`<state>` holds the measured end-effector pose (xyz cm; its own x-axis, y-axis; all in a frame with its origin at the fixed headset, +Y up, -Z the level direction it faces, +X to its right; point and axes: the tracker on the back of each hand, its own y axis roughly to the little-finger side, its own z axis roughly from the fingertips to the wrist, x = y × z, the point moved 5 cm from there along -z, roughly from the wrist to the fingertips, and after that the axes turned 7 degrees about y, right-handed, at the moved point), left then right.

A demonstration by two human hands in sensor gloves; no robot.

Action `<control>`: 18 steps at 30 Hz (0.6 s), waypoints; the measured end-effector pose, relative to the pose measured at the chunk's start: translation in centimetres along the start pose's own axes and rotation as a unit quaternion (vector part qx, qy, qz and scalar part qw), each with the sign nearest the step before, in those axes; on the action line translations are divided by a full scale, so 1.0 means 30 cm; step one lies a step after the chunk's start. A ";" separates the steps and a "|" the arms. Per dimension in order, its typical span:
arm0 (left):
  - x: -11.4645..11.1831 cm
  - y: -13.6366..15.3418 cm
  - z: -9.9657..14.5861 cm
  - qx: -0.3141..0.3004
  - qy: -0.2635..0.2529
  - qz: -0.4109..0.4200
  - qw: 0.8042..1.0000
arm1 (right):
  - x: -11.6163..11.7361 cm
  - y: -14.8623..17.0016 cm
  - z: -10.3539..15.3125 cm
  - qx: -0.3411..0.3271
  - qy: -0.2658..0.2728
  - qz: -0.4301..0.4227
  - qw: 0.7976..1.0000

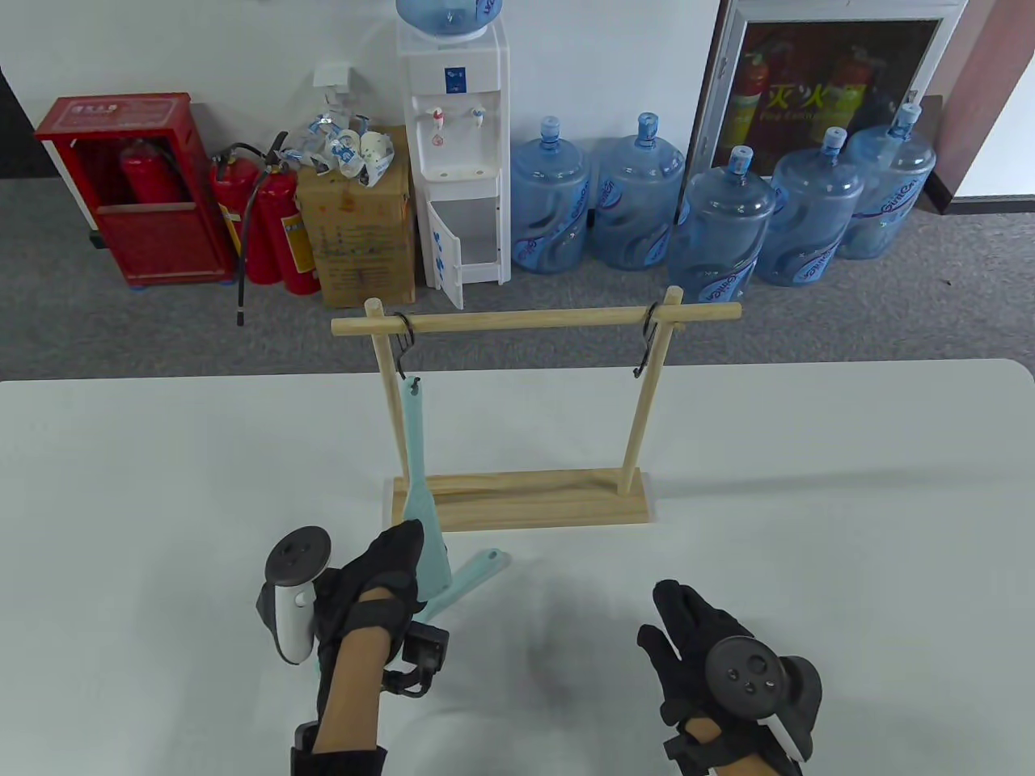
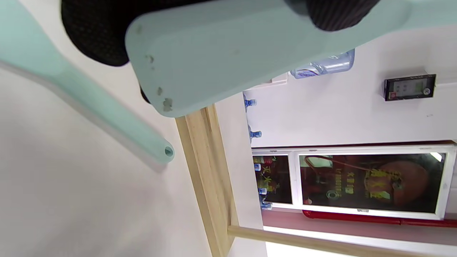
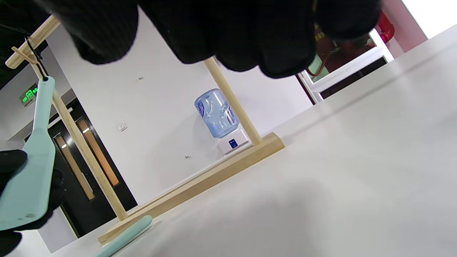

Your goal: Hook dessert spatula onto s-hook

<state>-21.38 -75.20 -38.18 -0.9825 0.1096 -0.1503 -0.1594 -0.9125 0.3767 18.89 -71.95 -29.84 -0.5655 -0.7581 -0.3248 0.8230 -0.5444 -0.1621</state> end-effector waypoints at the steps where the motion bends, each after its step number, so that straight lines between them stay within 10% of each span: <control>1: 0.000 0.006 -0.017 0.002 0.003 0.008 1.000 | 0.001 0.003 0.000 0.001 -0.001 -0.001 1.000; 18: 0.031 0.026 -0.038 -0.102 0.006 0.040 0.994 | 0.019 0.024 -0.004 0.008 -0.023 -0.009 1.000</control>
<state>-22.31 -76.27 -39.07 -0.9899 0.0308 -0.1386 -0.0578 -0.9791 0.1950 19.16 -72.72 -30.23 -0.5829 -0.7630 -0.2793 0.8115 -0.5638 -0.1535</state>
